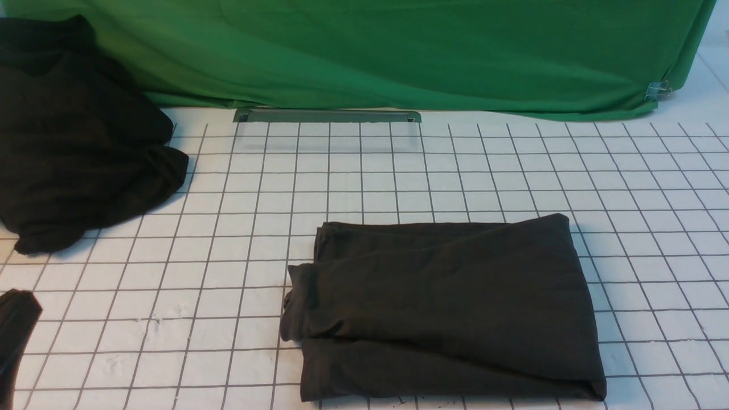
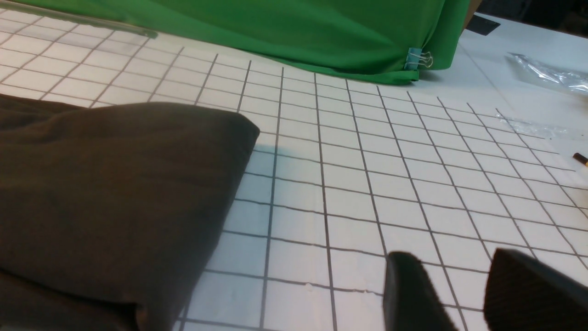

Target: Fold a long-sleeved shirt over a white checkered tablecloth.

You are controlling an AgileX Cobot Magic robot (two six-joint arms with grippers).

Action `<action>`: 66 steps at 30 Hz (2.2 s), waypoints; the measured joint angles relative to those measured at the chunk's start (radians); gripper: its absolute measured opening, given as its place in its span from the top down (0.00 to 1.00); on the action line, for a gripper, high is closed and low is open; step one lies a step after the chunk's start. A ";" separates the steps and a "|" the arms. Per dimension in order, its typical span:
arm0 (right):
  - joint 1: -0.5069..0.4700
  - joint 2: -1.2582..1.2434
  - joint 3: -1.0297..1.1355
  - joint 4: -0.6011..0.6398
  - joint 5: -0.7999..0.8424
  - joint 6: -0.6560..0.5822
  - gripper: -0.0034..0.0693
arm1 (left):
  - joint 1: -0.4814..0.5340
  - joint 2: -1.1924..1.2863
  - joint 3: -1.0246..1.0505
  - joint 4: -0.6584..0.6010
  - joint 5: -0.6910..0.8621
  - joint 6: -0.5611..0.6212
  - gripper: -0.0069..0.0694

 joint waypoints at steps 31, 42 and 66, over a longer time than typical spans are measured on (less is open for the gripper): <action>0.000 0.000 0.000 -0.001 0.000 0.000 0.62 | 0.141 -0.123 0.088 0.082 0.234 -0.089 0.91; 0.000 0.000 0.000 -0.001 0.000 0.000 0.62 | 0.141 -0.124 0.088 0.082 0.234 -0.087 0.91; 0.000 0.000 0.000 -0.001 0.000 0.000 0.62 | 0.141 -0.124 0.088 0.082 0.234 -0.087 0.91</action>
